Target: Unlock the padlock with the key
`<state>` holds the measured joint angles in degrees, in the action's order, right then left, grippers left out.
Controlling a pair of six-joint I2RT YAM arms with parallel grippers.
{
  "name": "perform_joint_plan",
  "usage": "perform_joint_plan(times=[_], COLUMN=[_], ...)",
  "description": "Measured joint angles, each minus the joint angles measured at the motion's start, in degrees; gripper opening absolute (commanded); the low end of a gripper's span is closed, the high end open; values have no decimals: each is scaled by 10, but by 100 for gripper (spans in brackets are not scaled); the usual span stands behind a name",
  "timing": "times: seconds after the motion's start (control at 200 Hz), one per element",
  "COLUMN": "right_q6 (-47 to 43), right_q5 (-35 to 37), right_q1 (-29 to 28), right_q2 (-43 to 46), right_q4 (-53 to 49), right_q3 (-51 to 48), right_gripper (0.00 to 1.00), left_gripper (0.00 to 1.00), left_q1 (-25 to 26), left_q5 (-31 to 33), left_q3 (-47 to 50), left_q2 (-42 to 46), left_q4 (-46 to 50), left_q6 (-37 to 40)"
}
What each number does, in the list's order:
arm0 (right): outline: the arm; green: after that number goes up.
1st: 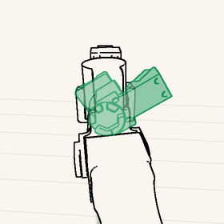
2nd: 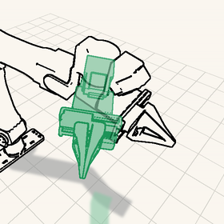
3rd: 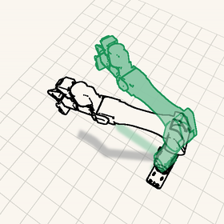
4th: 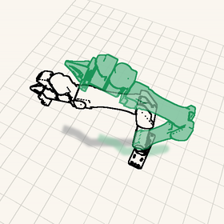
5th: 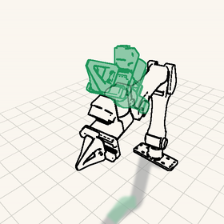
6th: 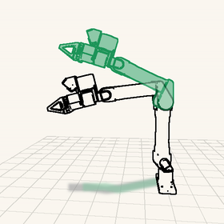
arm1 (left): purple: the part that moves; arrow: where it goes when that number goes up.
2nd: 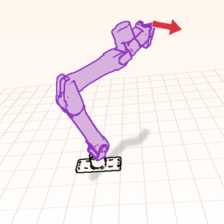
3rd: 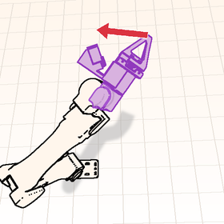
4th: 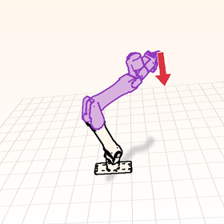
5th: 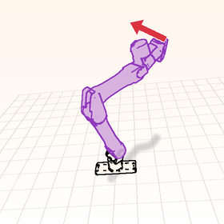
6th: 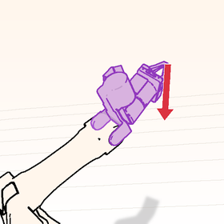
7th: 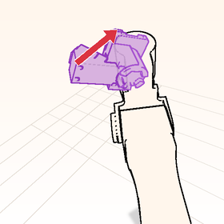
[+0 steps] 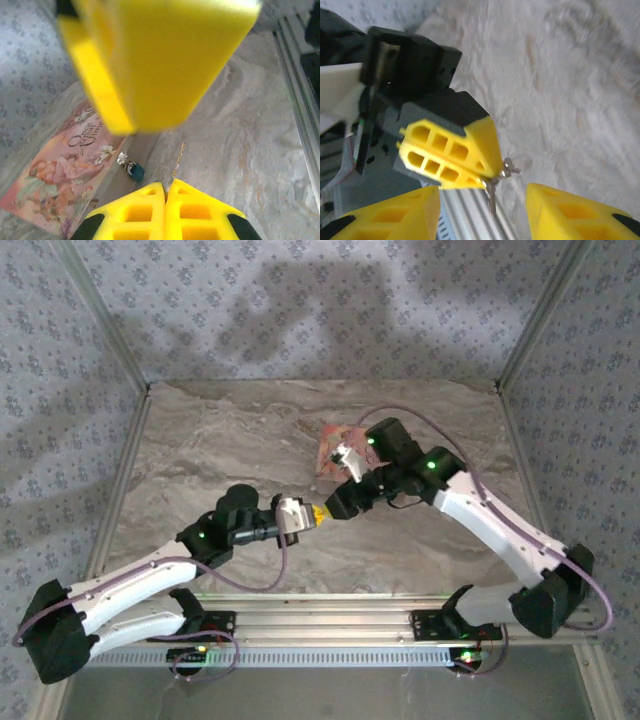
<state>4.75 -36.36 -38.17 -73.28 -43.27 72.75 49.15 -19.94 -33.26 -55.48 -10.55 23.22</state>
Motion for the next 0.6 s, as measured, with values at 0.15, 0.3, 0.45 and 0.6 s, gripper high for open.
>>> perform_joint_plan(times=[0.15, 0.3, 0.45, 0.6], right_q6=[67, 112, 124, 127], right_q5=[6, 11, 11, 7], right_q1=[51, 53, 41, 30], right_q2=[100, 146, 124, 99], right_q4=[125, 229, 285, 326], right_q3=[-92, -156, -167, -167], right_gripper=[58, 60, 59, 53], left_gripper=[0, 0, 0, 0], left_q1=[-80, -157, -172, -173], left_q5=[-38, -132, -231, -289], left_q3=[0, -10, -33, -57], left_q2=[-1, -37, -75, -86], left_q4=[-19, -54, -87, -114], left_q6=[-151, -300, -403, -469])
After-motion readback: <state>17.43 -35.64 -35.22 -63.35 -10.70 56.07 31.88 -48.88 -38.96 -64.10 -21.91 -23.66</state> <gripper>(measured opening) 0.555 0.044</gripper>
